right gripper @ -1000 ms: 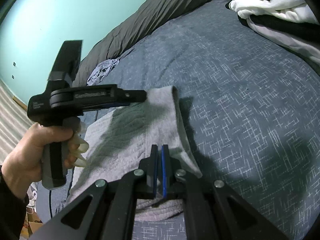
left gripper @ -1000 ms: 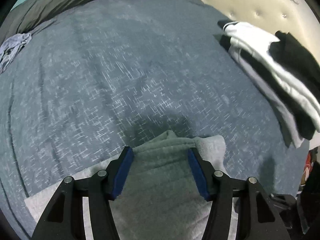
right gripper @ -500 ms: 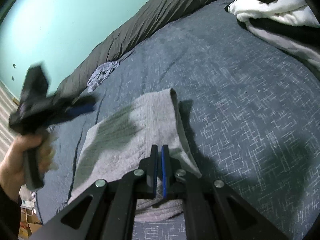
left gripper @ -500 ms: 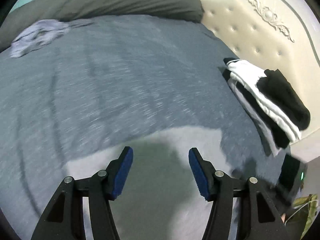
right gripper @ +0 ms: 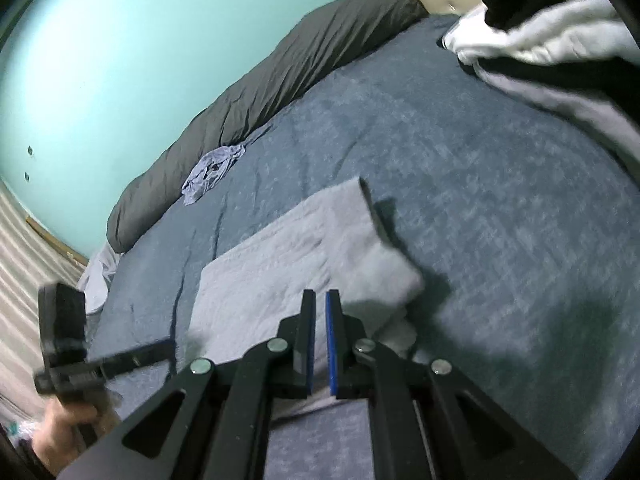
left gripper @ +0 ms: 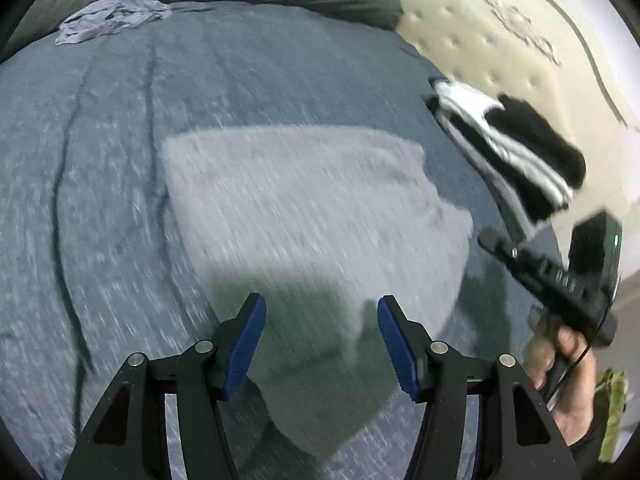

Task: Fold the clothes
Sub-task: 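Fold the corner over with the right gripper and open it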

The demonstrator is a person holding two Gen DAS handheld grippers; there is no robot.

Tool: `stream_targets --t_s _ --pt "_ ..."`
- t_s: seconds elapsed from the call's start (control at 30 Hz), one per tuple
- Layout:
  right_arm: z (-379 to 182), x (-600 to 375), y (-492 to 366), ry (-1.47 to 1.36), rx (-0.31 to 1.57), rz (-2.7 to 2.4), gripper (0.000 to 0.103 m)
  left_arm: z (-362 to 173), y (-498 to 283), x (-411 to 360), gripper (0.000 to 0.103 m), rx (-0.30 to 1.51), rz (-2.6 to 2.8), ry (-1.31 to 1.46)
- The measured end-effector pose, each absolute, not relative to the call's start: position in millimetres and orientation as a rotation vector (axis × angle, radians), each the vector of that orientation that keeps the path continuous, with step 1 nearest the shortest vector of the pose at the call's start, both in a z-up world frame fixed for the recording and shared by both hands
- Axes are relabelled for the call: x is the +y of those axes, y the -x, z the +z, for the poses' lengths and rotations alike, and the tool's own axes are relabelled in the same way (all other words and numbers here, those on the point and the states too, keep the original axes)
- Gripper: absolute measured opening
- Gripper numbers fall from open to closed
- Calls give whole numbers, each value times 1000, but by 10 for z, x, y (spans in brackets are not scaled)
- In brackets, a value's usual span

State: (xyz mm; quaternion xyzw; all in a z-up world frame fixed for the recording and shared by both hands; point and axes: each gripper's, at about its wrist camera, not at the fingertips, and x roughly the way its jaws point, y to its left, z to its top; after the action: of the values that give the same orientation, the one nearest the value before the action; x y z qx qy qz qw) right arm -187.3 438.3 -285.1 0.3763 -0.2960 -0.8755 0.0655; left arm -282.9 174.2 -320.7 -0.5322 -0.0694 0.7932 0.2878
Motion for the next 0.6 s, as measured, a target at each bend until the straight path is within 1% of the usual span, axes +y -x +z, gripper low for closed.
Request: stream_targets --t_s 0.1,0.13,0.2,0.23,0.27,0.33,0.4,0.43,0.47,0.53,0.6 --pt "-2855 4352 1796 -1142 -1005 -2614 5 -3277 2687 1717 62 -210 2108 1422" --pt "-2842 4338 1767 -1136 -1040 -2604 7 -3294 2648 1690 62 -225 2106 1423" --pt "-2815 4309 1706 -1124 -1109 -2585 21 -3302 2575 1649 62 -241 2105 1420" --pt "-2810 4290 1672 -1121 -1135 -2579 35 -3319 2544 1648 62 -236 2102 1422" --pt "-2806 4271 1638 -1119 -1161 -2574 42 -3336 2514 1650 62 -230 2099 1424" --pt "-2829 4220 1566 -1124 -1203 -2555 46 -3413 2450 1651 62 -215 2098 1438" --pt "-2889 4155 1491 -1142 -1235 -2525 52 -3458 2422 1610 62 -219 2103 1446" --pt "-2940 4117 1456 -1161 -1240 -2514 59 -3460 2430 1564 62 -232 2108 1445" --pt "-2992 4079 1421 -1181 -1244 -2504 64 -3463 2438 1519 62 -244 2114 1445" --pt "-3161 3992 1409 -1249 -1299 -2411 64 -3469 2454 1428 62 -270 2125 1443" --pt "-3255 3901 1416 -1284 -1305 -2366 68 -3475 2470 1337 62 -296 2136 1442"
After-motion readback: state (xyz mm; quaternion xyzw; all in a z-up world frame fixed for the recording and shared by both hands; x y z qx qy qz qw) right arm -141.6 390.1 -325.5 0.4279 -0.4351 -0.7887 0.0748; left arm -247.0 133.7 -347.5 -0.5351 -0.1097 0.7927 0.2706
